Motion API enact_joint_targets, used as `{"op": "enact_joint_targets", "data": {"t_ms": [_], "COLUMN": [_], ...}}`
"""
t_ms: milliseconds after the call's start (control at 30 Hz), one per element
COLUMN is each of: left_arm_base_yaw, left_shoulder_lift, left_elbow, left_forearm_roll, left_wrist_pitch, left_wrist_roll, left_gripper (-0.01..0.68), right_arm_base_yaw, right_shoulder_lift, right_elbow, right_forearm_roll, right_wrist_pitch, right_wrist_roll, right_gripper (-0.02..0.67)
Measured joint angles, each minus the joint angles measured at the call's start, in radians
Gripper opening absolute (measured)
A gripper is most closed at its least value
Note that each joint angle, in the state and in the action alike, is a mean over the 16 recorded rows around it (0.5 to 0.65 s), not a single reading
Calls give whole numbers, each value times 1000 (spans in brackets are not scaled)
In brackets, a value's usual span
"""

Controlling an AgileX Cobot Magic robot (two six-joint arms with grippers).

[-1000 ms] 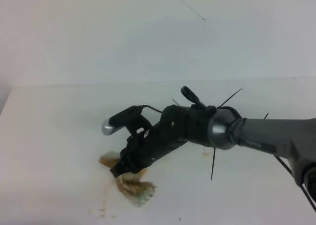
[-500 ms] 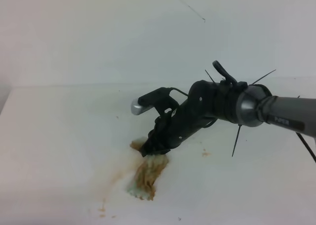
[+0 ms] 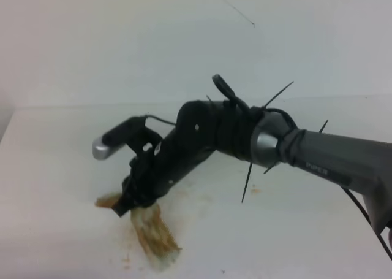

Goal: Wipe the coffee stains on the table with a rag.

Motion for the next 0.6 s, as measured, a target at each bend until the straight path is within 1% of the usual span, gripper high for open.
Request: {"op": "enact_joint_targets", "data": {"t_ms": [300, 467, 600], "left_arm_base_yaw": [0, 0, 0], "left_shoulder_lift": [0, 0, 0], "left_elbow": [0, 0, 0], "left_forearm_roll": [0, 0, 0], "left_wrist_pitch": [0, 0, 0], "left_wrist_roll": [0, 0, 0], "left_gripper": [1, 1, 1], "right_arm_base_yaw": [12, 11, 12], "right_shoulder_lift": [16, 53, 86], "right_elbow": [-159, -180, -180], "right_forearm_roll": [-33, -21, -4], "right_wrist_pitch": [12, 39, 92], "right_wrist_roll": [-1, -1, -1], "right_gripper": [45, 45, 45]}}
